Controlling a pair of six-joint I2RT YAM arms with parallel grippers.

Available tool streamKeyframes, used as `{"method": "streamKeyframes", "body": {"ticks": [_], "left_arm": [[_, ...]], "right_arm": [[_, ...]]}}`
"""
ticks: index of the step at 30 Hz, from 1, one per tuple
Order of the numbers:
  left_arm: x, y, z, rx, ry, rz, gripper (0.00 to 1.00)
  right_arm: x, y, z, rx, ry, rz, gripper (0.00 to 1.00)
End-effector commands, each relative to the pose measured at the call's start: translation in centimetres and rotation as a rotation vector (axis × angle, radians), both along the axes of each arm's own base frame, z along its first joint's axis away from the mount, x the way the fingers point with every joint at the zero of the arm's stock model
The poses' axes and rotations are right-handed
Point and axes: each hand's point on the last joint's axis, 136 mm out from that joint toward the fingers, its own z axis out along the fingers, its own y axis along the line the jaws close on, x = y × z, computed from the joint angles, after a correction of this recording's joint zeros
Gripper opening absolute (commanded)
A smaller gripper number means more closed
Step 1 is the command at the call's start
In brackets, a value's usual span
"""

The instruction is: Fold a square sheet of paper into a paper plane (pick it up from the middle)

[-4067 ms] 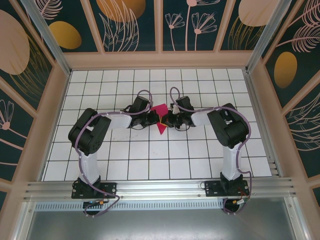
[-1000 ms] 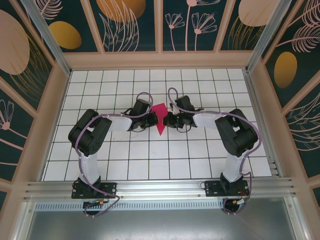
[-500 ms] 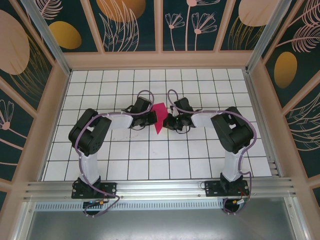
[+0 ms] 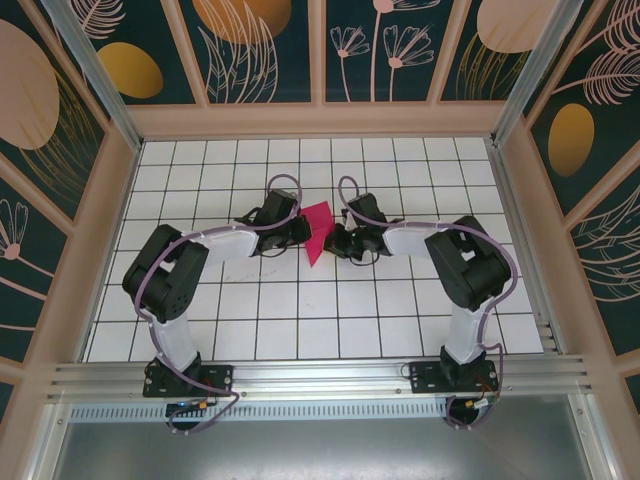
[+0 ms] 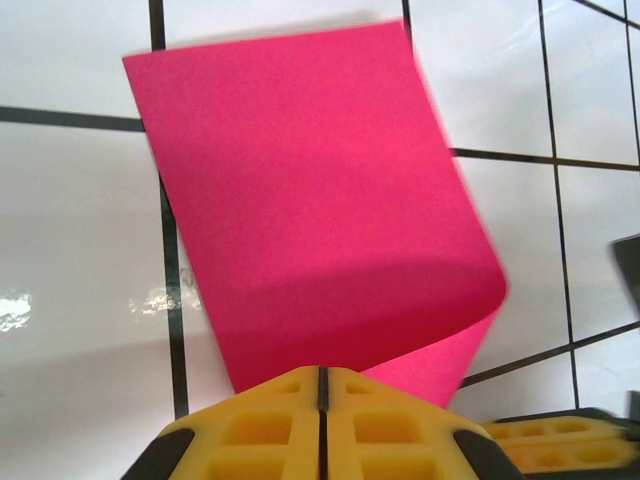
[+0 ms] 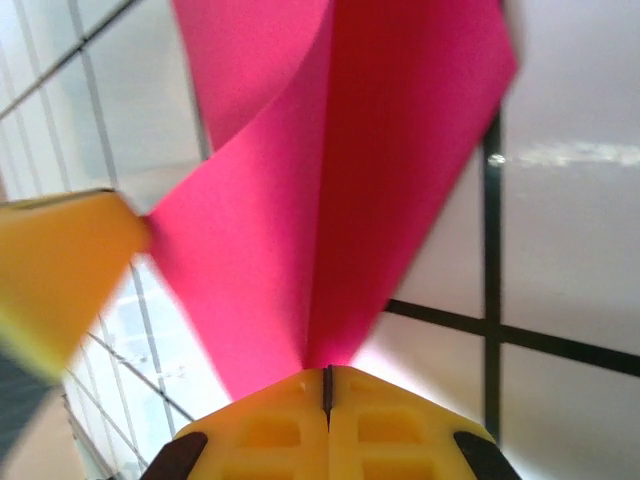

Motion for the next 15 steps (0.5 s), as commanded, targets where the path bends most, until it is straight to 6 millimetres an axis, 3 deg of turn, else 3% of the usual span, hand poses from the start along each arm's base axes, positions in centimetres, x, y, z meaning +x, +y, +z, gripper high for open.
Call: {"method": "streamKeyframes", "body": {"ticks": [1,5,8,15], "left_arm": [[0.0,-0.3,0.7,-0.049,-0.005,-0.003,0.1],[-0.1,-0.3,1.5,-0.067,-0.025,-0.006,0.11],[-0.3,-0.3,0.9,-0.058,-0.014,-0.007,0.11],[0.0,-0.3,0.6,-0.053,-0.013,-0.001,0.1]], "right_arm": [[1.0,-0.5,2.7,0.029,-0.091,-0.009,0.0],[0.9,0.1,3.4,0.066,-0.11,0.024,0.0],[1.1,0.8,4.2,0.102,-0.13,0.051,0.0],[2.4,1.4,1.8,0.059,-0.083,0.056,0.0]]}}
